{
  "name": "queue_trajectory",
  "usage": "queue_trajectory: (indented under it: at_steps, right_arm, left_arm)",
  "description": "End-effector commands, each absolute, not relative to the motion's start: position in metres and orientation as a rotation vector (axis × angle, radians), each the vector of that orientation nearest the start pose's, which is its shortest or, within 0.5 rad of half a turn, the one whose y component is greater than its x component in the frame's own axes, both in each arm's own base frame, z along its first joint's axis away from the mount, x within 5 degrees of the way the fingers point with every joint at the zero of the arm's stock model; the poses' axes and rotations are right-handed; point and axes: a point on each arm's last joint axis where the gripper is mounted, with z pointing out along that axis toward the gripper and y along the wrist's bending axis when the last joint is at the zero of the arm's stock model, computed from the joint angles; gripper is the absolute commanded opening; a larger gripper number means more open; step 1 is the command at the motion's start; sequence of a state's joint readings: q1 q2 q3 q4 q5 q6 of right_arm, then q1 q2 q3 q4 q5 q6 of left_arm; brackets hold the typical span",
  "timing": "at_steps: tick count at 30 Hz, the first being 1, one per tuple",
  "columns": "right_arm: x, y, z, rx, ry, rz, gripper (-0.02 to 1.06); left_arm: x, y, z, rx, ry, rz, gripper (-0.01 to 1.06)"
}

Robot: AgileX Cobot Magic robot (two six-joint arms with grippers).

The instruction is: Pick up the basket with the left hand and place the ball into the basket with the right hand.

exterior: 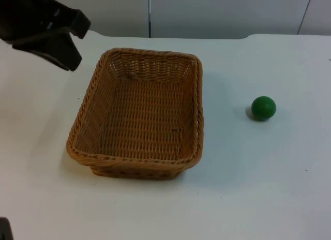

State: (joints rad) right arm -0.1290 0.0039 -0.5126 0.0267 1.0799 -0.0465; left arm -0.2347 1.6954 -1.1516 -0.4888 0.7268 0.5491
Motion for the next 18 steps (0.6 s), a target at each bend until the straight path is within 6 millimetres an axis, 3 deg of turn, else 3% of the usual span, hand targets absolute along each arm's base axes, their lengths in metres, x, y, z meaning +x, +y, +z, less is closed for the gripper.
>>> queue_trajectory:
  at_steps: [1,3,5,10,18]
  right_arm:
    - [-0.006,0.003,0.279,0.082,2.051,-0.082,0.0]
    - [-0.006,0.003,0.279,0.082,2.051,-0.082,0.0]
    - [-0.006,0.003,0.279,0.082,2.051,-0.082,0.0]
    - [-0.006,0.003,0.279,0.082,2.051,-0.082,0.0]
    - [-0.006,0.003,0.279,0.082,2.051,-0.082,0.0]
  left_arm:
    - [0.342,-0.111,0.226,0.637,2.584,-0.413,0.31]
    - [0.354,-0.113,0.221,0.571,2.576,-0.405,0.52]
    - [0.363,-0.112,0.216,0.448,2.556,-0.392,0.65]
    - [0.371,-0.112,0.196,0.453,2.572,-0.36,0.65]
    - [0.378,-0.113,0.144,0.467,2.698,-0.342,0.65]
